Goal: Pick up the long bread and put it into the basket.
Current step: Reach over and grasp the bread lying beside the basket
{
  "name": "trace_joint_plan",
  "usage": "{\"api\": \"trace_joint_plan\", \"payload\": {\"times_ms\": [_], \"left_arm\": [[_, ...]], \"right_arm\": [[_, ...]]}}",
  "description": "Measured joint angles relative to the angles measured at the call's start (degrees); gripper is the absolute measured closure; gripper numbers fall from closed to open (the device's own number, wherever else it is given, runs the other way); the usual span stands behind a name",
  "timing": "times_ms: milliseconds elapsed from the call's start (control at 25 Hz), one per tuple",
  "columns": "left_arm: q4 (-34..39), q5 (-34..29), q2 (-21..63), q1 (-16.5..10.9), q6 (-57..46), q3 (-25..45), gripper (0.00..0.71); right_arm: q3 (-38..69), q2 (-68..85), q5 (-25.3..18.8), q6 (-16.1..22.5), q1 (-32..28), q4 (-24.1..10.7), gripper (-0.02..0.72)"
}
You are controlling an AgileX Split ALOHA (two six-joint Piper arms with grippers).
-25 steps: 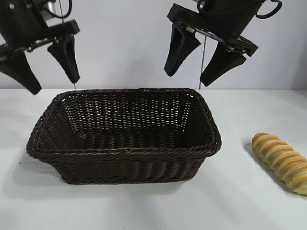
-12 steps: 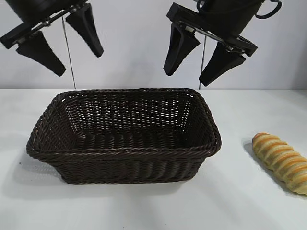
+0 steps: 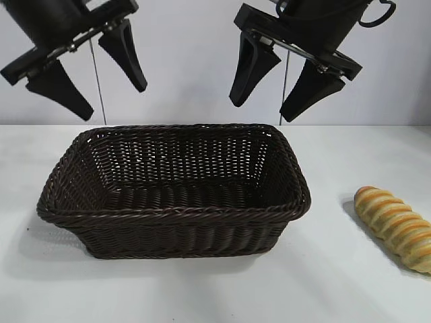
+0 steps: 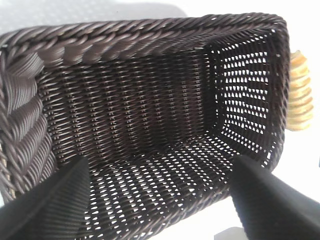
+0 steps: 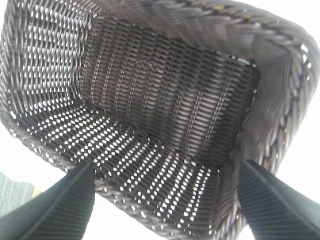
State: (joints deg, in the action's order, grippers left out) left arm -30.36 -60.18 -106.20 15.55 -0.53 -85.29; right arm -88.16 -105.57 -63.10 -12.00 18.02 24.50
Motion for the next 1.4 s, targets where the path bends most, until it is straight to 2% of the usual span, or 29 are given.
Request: {"api": "trace_joint_plan", "payload": {"times_ms": [160,400,520,760,1080,1400], "left_arm": [[0.00,0.05,0.00,0.00,0.00,0.00,0.148],[0.00,0.11,0.00,0.00,0.00,0.00,0.148],[0.00,0.11,0.00,0.00,0.00,0.00,0.148],[0.00,0.11,0.00,0.00,0.00,0.00,0.148],[0.00,0.11,0.00,0.00,0.00,0.00,0.148],[0.00,0.11,0.00,0.00,0.05,0.00,0.148]], "right_arm": [[0.00,0.00,-2.99,1.49,0.00,-4.12,0.134],[0.00,0.00,-4.88,5.68,-1.12,-14.36,0.134],[0.00,0.00,-5.64,6.84,-2.86,-16.97,0.134],[0.00,0.00,-6.39,7.28,-5.81,-21.01,0.134],[0.00,0.00,-6.46,7.48,-6.85,-27.13,0.134],[0.00,0.00,-6.46,7.71,-9.09,-27.82,0.134]]}}
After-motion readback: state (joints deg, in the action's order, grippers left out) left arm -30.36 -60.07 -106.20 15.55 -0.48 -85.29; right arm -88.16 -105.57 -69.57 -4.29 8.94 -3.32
